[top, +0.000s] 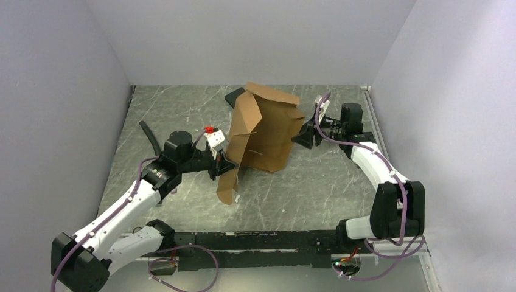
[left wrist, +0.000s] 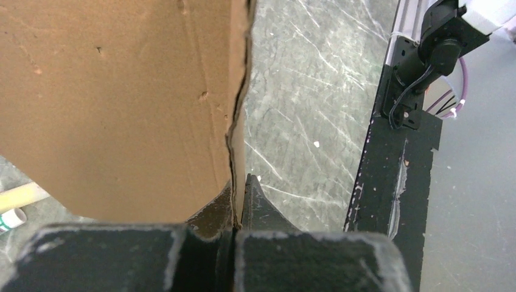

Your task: Fold the paper box

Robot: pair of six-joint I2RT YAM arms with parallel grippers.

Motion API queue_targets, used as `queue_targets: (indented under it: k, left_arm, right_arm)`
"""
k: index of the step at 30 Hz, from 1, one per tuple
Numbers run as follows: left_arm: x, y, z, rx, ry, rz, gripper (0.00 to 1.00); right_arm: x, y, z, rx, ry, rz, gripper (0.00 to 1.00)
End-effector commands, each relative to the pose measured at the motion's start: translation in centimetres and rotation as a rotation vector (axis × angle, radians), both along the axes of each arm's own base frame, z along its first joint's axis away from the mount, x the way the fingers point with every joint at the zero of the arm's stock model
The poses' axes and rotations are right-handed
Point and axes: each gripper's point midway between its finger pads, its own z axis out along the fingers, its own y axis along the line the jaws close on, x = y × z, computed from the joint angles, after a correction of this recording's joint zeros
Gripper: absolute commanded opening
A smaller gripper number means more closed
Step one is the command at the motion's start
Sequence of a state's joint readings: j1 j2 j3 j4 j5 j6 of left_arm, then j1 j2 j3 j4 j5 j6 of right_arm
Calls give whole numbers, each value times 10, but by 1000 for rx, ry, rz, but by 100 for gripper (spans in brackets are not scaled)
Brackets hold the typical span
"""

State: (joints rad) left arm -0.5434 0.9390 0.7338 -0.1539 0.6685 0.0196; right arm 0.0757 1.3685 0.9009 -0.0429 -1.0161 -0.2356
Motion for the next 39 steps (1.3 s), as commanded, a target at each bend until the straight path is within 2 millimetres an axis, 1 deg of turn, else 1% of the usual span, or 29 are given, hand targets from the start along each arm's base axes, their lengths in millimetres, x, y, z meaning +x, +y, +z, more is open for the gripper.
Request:
queue_targets:
  k: [1,6,12,13,14,19,21,24,25,28,31,34,36,37,38,39]
  left_arm:
    - [1,3,15,6,-101,-33,0]
    - [2,5,12,26,-96,-36,0]
    - [1,6,16,14,-113,-38,0]
    - [1,7,16,13,-113,-38,0]
    - [1,7,16,14,-116,-37,0]
    - [2,9,16,20,-122,-33,0]
    - [1,9,15,19,-122,-34,0]
    - [0,10,15,22,-125,-38,0]
    - [0,10,16,21,-129,-39,0]
    - [-2,11,16,18,-139,-43,0]
    - [-3,11,17,14,-148,-46,0]
    - [-3,11,18,12,-154,-48,0]
    - [-4,12,18,12,-156,-47,0]
    - [-4,12,18,14,-157,-45,0]
    - [-4,13,18,14,-158,-44,0]
    - [-4,13,17,14,-156,-42,0]
  right_arm:
    - [-16,2,16,-10,-96,123,56]
    - [-28,-1,29,-27,-179,175,60]
    - [-41,-13,49,-50,-278,197,72]
    - [-40,-21,52,-59,-290,179,74]
    - [-41,-25,54,-70,-306,177,75]
    - [-51,-38,68,-97,-341,189,76]
    - [-53,-43,79,-102,-361,187,76]
    - [-52,-49,106,-84,-388,165,76]
    - [-49,-50,116,-68,-382,146,76]
    - [-28,-53,154,-5,-361,44,78]
    - [1,-53,193,100,-344,-39,79]
    - [29,-42,214,175,-211,-73,79]
    - [49,-32,218,149,-174,-95,80]
    - [61,-25,211,136,-147,-98,80]
    - [65,-22,215,133,-141,-105,80]
    - [76,-21,208,134,-99,-119,80]
